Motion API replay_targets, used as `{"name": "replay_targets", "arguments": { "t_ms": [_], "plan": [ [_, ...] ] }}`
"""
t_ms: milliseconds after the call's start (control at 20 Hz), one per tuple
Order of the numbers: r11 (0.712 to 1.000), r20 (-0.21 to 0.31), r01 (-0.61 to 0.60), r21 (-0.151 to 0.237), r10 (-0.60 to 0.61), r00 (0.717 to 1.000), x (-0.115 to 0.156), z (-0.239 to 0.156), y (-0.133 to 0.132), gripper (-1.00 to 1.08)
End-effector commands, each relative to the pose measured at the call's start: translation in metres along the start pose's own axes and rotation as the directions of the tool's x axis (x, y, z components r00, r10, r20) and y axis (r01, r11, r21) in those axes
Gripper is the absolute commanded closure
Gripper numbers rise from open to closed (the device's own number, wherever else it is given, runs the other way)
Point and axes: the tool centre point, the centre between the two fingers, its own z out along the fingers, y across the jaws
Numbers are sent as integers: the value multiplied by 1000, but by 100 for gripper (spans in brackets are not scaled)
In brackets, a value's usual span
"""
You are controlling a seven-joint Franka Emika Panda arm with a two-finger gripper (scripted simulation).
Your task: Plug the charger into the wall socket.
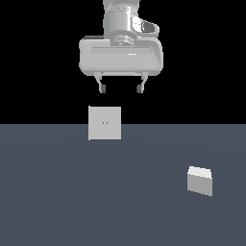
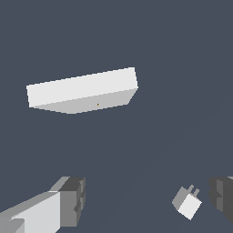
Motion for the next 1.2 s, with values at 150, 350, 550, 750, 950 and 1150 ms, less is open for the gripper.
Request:
{"name": "replay_targets", "arguments": {
  "t_ms": [150,350,550,750,950,1150],
  "plan": [
    [1000,0,-9,0,9,1000,-1,2,2,-92],
    [999,-2,-50,-3,50,999,-7,10,13,-92],
    [993,-4,-122,-6,122,993,-19,24,31,-92],
    [975,-9,-222,-11,222,975,-38,43,54,-92],
    [940,-14,-342,-16,341,940,-65,68,80,-92],
    [898,-20,-440,-21,439,898,-89,89,100,-92]
  ]
}}
